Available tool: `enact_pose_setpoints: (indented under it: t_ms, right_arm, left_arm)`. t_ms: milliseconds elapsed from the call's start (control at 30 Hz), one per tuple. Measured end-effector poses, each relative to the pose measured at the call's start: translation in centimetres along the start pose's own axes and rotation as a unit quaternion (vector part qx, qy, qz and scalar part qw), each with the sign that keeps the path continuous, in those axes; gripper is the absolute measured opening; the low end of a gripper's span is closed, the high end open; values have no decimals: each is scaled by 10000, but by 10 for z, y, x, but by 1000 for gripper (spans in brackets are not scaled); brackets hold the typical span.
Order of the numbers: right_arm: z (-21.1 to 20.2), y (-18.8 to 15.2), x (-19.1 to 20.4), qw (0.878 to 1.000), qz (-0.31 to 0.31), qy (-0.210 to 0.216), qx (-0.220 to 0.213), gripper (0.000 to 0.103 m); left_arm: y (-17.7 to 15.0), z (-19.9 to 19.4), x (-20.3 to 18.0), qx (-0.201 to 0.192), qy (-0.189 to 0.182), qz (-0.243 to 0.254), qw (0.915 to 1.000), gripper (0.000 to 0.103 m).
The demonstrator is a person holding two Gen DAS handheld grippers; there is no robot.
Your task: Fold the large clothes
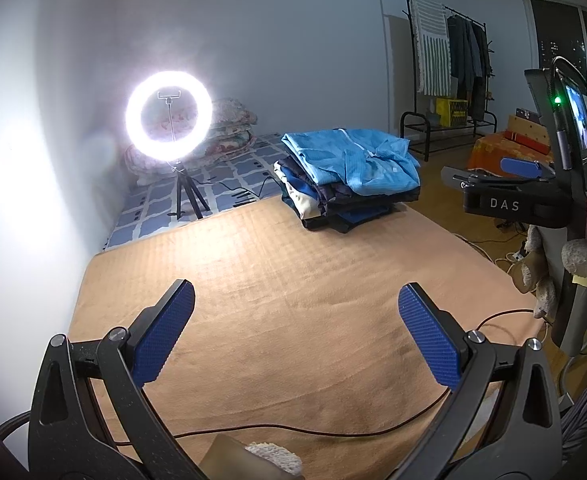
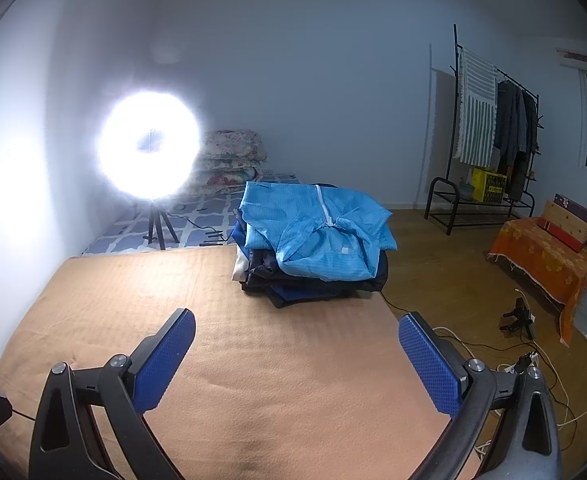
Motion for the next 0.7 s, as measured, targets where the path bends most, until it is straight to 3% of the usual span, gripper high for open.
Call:
enact_pose_setpoints:
  t_ms: [700]
  right_arm:
    - [0,-2,-1,10000,17,-30,2,103]
  left_arm:
    - [-1,-2,3,2,-3,9,10000,103]
Point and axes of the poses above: each gripper's, at about its wrist camera, not at the fingertips, and z roughly the way its jaws point, x to its left, y to its top, the point moved 8 cm from there along z, roughly the way its jaws point, and after that the axes turned 5 degrees about z, right-handed, at the moved point
